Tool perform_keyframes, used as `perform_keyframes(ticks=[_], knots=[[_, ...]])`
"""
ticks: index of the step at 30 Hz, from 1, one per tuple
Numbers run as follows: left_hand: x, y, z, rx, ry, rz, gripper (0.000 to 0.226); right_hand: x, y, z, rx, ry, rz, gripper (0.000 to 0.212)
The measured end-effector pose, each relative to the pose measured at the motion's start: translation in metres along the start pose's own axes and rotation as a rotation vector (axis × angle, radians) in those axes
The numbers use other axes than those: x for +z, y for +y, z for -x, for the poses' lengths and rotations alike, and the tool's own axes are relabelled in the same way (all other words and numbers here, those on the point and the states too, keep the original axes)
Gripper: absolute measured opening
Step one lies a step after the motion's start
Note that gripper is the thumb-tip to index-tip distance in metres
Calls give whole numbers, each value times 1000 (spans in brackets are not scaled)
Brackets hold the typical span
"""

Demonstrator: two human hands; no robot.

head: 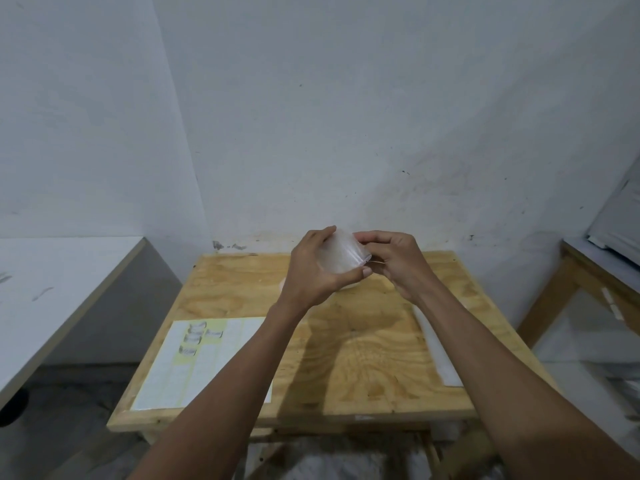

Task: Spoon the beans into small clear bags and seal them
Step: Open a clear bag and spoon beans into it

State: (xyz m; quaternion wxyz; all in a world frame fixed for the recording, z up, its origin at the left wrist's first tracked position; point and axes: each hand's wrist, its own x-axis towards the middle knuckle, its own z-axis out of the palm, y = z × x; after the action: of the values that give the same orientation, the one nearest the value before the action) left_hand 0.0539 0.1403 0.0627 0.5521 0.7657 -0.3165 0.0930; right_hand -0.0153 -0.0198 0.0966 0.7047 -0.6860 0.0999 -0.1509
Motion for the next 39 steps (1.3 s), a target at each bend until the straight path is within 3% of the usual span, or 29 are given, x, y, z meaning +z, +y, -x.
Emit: perform_keyframes(ticks=[4,6,9,11,16,24,28,36,39], knots=[[1,-11,1,-8,42,15,96,-6,5,-6,22,27,-17,19],[0,-20,1,-26,59,7,94,-15,11,-14,29,135,-63,13],[-4,-33,3,-36,80,-25,94,-41,33,-32,15,388,190,6],[-5,-40,5,-44,81,-37,97,-60,52,-42,23,457,408,10],[-5,-58,4,-35,88,-81,100,-86,91,-64,127,420,687,13],[-3,-80,-6,-60,73,-114,98,-76,119,-90,178,375,919,26],[3,-88,-8,-80,64,-116,95,-74,124,-94,167,374,928,15],[13,-90,-5,-95,45,-97,95,-79,122,-89,50,315,948,32],[12,-90,-6,-97,40,-105,98,-83,122,-90,67,340,847,25]])
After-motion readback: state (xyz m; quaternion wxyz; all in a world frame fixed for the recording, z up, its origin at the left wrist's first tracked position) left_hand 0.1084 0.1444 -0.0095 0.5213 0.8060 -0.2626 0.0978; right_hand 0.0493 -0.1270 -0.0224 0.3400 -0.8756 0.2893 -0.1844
